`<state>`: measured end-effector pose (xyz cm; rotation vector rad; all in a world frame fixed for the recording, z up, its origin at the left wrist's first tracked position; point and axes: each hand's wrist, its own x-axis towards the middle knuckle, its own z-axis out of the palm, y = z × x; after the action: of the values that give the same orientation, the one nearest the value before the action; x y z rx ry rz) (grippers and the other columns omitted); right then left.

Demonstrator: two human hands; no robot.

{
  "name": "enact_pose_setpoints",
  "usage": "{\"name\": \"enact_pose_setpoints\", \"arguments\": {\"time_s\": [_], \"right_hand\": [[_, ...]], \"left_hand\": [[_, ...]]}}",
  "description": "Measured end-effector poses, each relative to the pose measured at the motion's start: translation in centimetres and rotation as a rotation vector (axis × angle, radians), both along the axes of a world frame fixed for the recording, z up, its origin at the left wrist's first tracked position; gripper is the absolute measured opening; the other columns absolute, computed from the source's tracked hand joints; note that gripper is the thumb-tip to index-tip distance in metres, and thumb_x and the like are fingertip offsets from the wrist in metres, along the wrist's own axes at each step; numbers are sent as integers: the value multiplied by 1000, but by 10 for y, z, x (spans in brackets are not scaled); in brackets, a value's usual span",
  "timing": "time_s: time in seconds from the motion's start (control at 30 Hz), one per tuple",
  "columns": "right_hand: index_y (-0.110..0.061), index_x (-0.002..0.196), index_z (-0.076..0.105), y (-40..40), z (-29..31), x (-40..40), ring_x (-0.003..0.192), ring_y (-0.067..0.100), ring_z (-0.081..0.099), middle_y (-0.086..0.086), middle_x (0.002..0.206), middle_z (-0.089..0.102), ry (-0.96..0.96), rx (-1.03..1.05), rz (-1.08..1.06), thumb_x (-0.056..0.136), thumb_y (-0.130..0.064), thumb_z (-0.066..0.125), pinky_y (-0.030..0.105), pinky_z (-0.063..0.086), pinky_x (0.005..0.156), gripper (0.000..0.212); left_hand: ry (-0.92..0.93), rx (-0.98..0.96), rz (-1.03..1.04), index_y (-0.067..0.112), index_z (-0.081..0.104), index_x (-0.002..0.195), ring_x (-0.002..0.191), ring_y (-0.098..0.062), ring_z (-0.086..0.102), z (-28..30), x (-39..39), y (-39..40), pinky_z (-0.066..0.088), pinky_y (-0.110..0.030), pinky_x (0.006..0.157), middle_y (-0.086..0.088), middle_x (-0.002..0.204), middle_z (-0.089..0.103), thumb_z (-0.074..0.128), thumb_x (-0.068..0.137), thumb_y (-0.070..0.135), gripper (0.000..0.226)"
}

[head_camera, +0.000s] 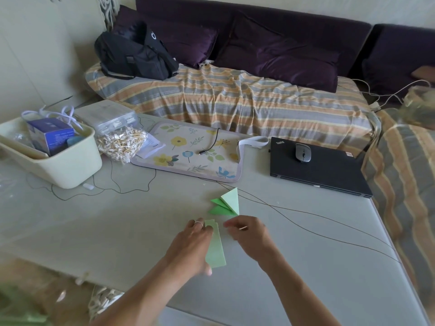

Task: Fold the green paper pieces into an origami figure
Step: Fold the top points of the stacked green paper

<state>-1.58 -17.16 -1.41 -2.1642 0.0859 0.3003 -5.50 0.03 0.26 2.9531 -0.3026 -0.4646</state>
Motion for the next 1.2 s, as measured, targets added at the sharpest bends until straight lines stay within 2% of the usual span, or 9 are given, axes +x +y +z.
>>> {"name": "enact_pose_setpoints", "arguments": {"time_s": [0.07, 0.13, 0.2, 0.33, 0.43, 0.7, 0.9, 1.07, 1.2], "right_hand": [[-27, 115, 75, 7, -4, -6, 76, 6, 57, -5, 101, 64, -69, -151, 179, 86, -23, 73, 8, 42, 69, 29], [-23, 125, 70, 12, -10, -9, 91, 15, 56, 3, 115, 56, -108, -252, 282, 83, -26, 77, 21, 48, 85, 42], [-21, 129, 67, 16, -12, -14, 107, 22, 54, 4, 120, 51, -158, -345, 341, 83, -29, 78, 35, 49, 92, 48], [-26, 138, 60, 19, -12, -18, 121, 18, 48, -1, 124, 49, -214, -427, 385, 89, -34, 73, 32, 47, 95, 52], [-27, 138, 61, 19, -12, -20, 123, 17, 48, -3, 125, 49, -242, -426, 391, 91, -34, 71, 30, 46, 96, 49], [-24, 121, 68, 18, -12, -22, 119, 14, 49, -5, 126, 51, -301, -397, 397, 87, -29, 75, 29, 46, 94, 34], [-24, 108, 68, 20, -15, -23, 105, 17, 53, -3, 113, 54, -313, -354, 380, 85, -22, 76, 29, 48, 84, 24], [-22, 102, 66, 20, -17, -21, 82, 20, 60, -1, 104, 55, -299, -258, 318, 79, -18, 79, 31, 51, 77, 27], [-15, 105, 61, 19, -16, -18, 69, 13, 55, 0, 98, 58, -267, -128, 255, 75, -11, 81, 14, 44, 65, 37]], "left_hand": [[-4, -22, 20, 11, 52, 127, 131, -22, 39, -2, 1, 0, 45, -35, 102, -4, 135, 42, 88, 68, 34, 73], [-25, -39, 34, 10, 55, 126, 131, -22, 40, -5, 1, 1, 43, -32, 104, -4, 134, 42, 88, 70, 27, 67], [-32, -48, 53, 11, 54, 131, 131, -22, 39, -7, 2, 1, 43, -31, 105, -5, 137, 41, 88, 70, 24, 70], [-39, 10, 112, 14, 51, 136, 127, -24, 40, -2, 2, 0, 45, -33, 102, -7, 136, 42, 89, 67, 33, 81], [-39, 56, 116, 11, 55, 130, 126, -25, 41, -1, 1, -1, 45, -35, 100, -7, 134, 43, 86, 71, 33, 70], [-83, 94, 116, 11, 62, 120, 128, -22, 45, -4, -1, -4, 42, -32, 98, -6, 134, 47, 80, 77, 27, 50], [-85, -9, 190, 18, 49, 126, 126, -23, 42, -3, -3, -4, 44, -32, 96, -4, 133, 41, 86, 70, 29, 68], [-35, -170, 269, 13, 45, 128, 126, -26, 42, -7, 0, 1, 40, -28, 97, -14, 136, 40, 93, 60, 28, 84], [-61, -172, 258, 13, 49, 124, 119, -24, 45, -9, 1, 3, 45, -31, 96, -8, 126, 48, 93, 60, 29, 80]]}}
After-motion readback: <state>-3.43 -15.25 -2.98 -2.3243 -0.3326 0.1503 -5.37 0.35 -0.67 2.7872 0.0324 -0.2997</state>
